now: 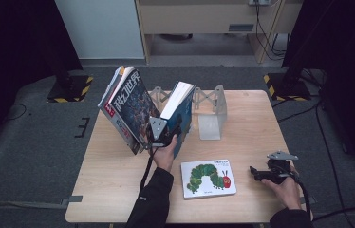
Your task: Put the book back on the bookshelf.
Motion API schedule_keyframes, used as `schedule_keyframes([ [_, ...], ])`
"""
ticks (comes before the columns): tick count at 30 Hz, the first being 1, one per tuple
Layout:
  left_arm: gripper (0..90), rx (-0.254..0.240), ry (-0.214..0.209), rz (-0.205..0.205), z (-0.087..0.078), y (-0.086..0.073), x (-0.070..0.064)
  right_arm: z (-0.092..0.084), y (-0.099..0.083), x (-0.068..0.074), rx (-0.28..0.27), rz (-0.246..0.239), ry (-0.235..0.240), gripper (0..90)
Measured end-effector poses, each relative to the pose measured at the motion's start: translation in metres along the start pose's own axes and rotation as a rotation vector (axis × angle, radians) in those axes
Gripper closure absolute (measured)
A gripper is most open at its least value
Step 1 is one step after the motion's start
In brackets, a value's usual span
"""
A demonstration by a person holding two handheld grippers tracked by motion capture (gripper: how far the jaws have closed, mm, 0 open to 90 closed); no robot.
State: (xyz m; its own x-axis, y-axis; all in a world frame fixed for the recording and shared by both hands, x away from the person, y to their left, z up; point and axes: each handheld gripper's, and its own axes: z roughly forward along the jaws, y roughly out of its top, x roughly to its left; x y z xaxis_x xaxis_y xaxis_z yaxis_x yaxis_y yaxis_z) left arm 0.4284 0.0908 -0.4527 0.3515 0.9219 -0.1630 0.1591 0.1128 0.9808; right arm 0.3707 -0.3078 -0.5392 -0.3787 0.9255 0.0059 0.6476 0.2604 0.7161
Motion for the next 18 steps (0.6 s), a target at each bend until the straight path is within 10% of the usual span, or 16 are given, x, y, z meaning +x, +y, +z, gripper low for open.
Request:
schedule_keyframes([
  [8,56.7,0.005,-0.017,-0.003,0.017,0.001,-0.002,0.000,0.000,0.000,0.000,0.002,0.000,5.2],
  [18,53.2,0.016,-0.073,-0.030,-0.004,-0.015,0.007,0.000,0.000,0.001,0.003,0.004,0.003,5.2],
])
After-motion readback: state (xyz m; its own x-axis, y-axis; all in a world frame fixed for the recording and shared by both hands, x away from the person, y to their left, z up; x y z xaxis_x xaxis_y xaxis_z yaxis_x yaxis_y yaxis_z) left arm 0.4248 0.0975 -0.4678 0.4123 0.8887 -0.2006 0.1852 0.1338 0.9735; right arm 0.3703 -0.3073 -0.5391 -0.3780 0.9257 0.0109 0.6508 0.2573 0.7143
